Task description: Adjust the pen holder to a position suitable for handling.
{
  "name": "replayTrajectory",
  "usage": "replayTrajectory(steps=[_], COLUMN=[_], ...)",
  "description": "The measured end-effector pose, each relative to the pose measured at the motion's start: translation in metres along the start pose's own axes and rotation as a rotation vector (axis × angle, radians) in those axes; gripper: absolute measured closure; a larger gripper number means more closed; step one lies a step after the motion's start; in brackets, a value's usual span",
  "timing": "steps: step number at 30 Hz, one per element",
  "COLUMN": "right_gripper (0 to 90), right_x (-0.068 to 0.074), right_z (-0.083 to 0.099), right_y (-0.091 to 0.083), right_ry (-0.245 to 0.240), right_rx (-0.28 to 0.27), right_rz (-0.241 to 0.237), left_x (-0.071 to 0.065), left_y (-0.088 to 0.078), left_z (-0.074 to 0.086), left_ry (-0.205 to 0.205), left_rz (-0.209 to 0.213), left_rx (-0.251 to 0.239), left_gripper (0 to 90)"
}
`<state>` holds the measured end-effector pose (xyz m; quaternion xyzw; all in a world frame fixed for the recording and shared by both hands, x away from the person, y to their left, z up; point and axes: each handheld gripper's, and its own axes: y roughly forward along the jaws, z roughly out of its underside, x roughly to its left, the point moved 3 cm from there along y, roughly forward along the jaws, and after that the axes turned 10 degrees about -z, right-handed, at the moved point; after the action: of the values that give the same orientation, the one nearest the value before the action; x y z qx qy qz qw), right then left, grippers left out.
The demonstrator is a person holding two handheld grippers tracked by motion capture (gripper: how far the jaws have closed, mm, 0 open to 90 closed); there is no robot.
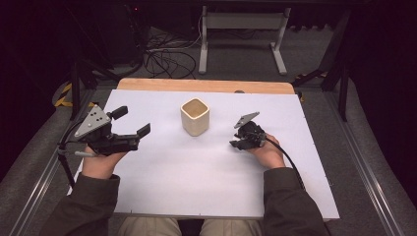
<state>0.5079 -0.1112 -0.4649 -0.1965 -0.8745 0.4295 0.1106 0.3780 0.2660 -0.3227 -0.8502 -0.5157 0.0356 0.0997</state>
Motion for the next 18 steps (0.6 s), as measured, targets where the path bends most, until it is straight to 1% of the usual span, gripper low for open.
replayTrajectory(steps=[5,6,9,10,11,12,13,18], right_gripper=[63.8,64.5,64.9,65.2,65.2,65.4,65.4,65.6], right_x=[0.001,0.001,0.001,0.001,0.001,0.001,0.001,0.003], right_z=[0.000,-0.001,-0.001,-0.002,-0.002,-0.003,-0.003,-0.006], right_y=[-0.001,-0.002,-0.004,-0.007,-0.007,-0.010,-0.010,-0.017], right_ry=[0.007,0.023,0.023,0.034,0.034,0.044,0.044,0.056], right_rx=[0.003,-0.012,-0.020,-0.037,-0.037,-0.050,-0.050,-0.096], right_rz=[0.005,0.015,0.009,0.010,0.010,0.015,0.015,0.019], left_x=[0.000,-0.001,-0.001,-0.001,-0.001,-0.001,-0.001,-0.002], left_y=[0.001,0.001,0.002,0.002,0.002,0.002,0.002,0.002], left_z=[0.001,0.001,0.001,0.001,0.001,0.001,0.001,0.001], left_ry=[0.000,0.003,0.005,0.005,0.005,0.003,0.003,0.004], left_rz=[0.001,0.002,0.003,0.003,0.003,0.003,0.003,0.002], left_rx=[0.004,0.004,0.006,0.006,0.006,0.005,0.005,0.002], left_gripper=[5.9,6.0,6.0,6.0,6.0,6.0,6.0,6.0])
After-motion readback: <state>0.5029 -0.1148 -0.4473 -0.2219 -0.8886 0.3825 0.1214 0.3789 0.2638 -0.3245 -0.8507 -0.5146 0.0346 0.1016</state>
